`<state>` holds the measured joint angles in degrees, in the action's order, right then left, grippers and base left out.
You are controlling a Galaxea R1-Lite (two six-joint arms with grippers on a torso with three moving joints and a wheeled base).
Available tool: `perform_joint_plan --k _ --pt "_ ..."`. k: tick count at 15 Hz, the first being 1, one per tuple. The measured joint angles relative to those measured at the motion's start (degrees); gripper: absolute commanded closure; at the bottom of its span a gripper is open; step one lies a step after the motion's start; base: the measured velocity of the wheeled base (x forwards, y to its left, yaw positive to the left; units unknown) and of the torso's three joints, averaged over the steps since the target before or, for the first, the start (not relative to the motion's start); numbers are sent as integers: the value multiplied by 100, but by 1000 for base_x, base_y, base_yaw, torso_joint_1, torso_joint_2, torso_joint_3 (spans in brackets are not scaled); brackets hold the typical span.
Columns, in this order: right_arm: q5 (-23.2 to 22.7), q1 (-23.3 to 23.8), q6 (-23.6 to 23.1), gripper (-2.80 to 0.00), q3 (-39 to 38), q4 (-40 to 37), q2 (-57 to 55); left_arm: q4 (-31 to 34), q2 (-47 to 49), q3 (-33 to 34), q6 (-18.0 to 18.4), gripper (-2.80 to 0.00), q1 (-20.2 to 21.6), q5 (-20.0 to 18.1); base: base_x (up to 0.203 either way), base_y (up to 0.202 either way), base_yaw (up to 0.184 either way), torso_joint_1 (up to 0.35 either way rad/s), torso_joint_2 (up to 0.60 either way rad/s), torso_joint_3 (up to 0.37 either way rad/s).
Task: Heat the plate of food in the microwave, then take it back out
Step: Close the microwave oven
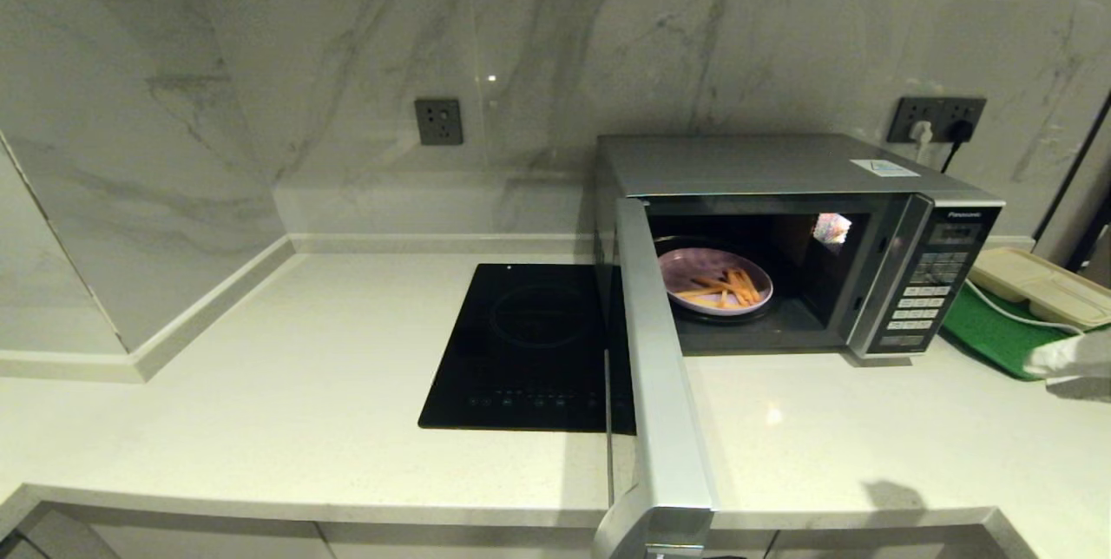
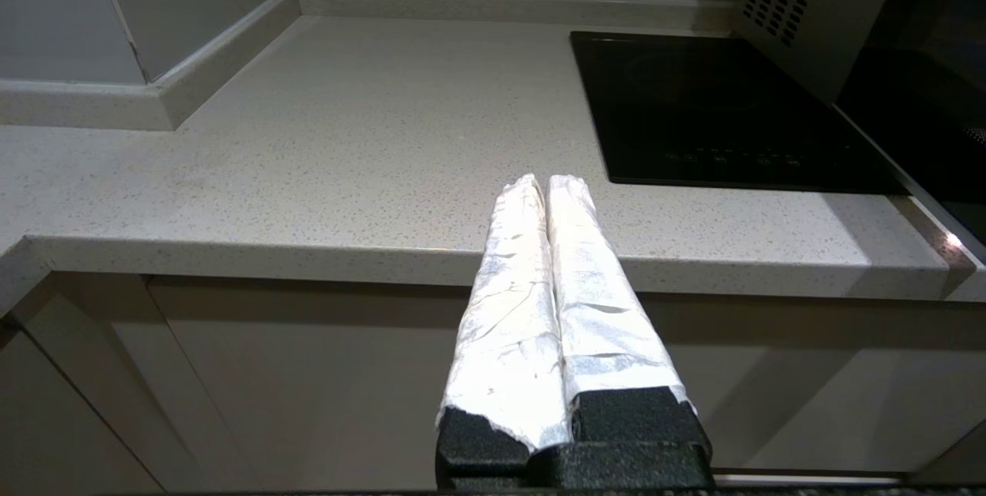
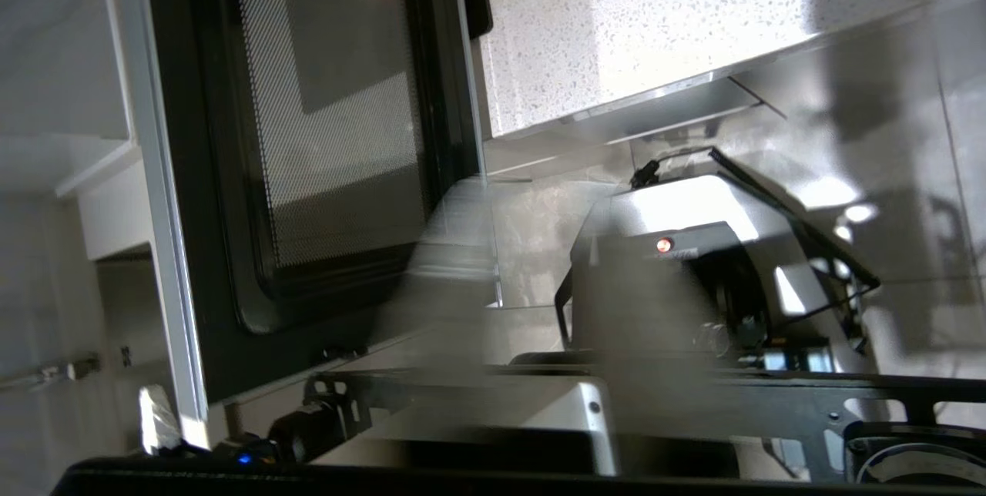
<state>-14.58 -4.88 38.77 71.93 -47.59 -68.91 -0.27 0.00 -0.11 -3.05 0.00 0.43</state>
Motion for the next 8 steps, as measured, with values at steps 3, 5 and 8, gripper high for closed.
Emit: perform_joint_plan --k 3,5,8 --pt "4 -2 -213 0 -127 -388 343 0 0 1 2 0 0 0 0 0 0 0 0 0" --pt "11 0 -288 0 -159 -696 486 2 0 1 0 0 0 -1 0 0 0 0 0 0" --pt "17 0 -362 0 24 -836 544 -2 0 1 0 0 0 -3 0 0 0 0 0 0"
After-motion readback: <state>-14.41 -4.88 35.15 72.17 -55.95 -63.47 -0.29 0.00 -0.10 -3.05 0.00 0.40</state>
